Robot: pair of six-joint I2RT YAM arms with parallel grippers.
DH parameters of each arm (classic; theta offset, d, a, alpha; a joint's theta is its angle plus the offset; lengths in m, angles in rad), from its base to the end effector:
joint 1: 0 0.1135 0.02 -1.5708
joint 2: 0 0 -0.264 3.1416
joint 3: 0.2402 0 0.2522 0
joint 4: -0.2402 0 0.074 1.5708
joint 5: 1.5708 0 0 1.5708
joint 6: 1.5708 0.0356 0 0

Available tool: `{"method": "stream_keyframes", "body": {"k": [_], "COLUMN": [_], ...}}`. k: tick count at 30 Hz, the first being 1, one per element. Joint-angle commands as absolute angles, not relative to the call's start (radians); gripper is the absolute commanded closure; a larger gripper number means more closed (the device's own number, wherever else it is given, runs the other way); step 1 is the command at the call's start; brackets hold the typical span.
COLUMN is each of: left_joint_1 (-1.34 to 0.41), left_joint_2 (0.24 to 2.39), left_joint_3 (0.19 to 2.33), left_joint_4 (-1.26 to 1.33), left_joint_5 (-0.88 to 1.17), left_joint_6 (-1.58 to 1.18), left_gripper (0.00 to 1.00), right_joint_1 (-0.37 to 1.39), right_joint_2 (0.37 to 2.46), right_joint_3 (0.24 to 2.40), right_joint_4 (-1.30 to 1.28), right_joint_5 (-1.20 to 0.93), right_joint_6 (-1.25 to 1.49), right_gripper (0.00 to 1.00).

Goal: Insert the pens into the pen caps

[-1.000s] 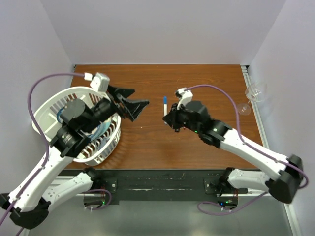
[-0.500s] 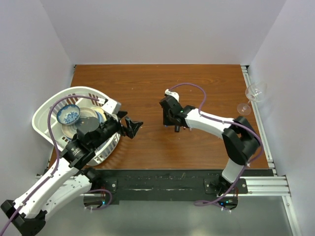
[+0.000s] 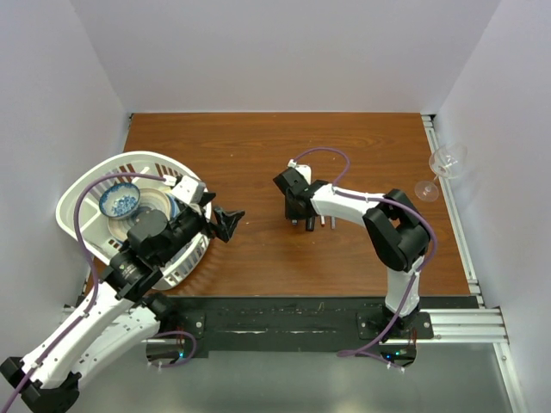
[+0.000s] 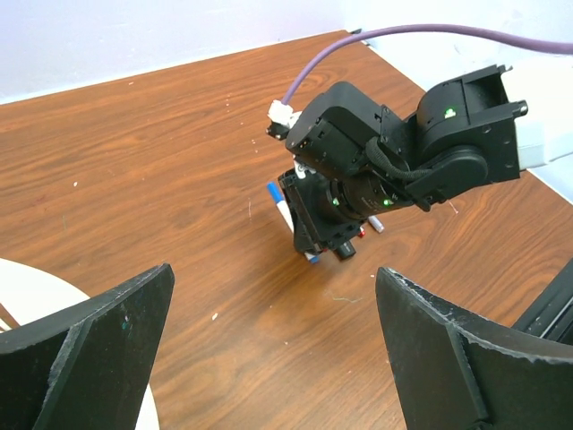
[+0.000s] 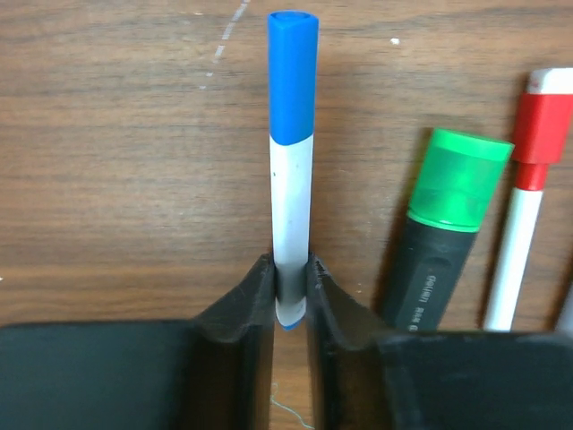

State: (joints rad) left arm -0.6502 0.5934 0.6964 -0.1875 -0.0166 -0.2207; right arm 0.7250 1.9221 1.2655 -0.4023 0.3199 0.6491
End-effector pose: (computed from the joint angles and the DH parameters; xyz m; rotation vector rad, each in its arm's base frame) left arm 0.1180 -0.0890 0.3367 0.3488 1.6596 -0.6445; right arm 0.3026 0.2531 0.1654 0.0108 2.5490 0.1050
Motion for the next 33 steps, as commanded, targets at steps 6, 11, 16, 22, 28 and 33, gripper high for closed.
{"method": "stream_keyframes", "body": {"k": [6,11,16,22,28,33], "left_joint_1": [-0.649,-0.649,-0.65,-0.649,-0.649,-0.65], "left_joint_2": [0.588,0.591,0.604,0.601,0.604,0.615], "left_joint_3": [0.689,0.695,0.755,0.81,0.799,0.785], "left_joint_4": [-0.146,-0.124,-0.124,-0.095,-0.051,-0.015], "left_joint_5": [-0.034,-0.008,0.024,0.069,0.11,0.136], "left_joint_6": [-0.198,-0.212,-0.235,-0.302,-0.365,-0.4], "left_gripper": [0.0,0.0,0.0,0.0,0.0,0.0], "right_joint_1": [0.712,0.715,0.713,0.713,0.715,0.713], "right_joint_2": [1.787,1.537,1.307,1.048,0.902,0.836], "right_joint_3": [1.309,1.22,1.152,1.109,1.055,1.005], "right_joint_4": [-0.497,-0.459,-0.437,-0.462,-0.471,-0.465], "right_joint_5": [0.347,0.226,0.13,0.123,0.112,0.107], "right_joint_6": [0.643,0.56,0.486,0.525,0.535,0.555], "right_gripper": [0.58,0.34,0.03,0.01,0.01,0.01]}}
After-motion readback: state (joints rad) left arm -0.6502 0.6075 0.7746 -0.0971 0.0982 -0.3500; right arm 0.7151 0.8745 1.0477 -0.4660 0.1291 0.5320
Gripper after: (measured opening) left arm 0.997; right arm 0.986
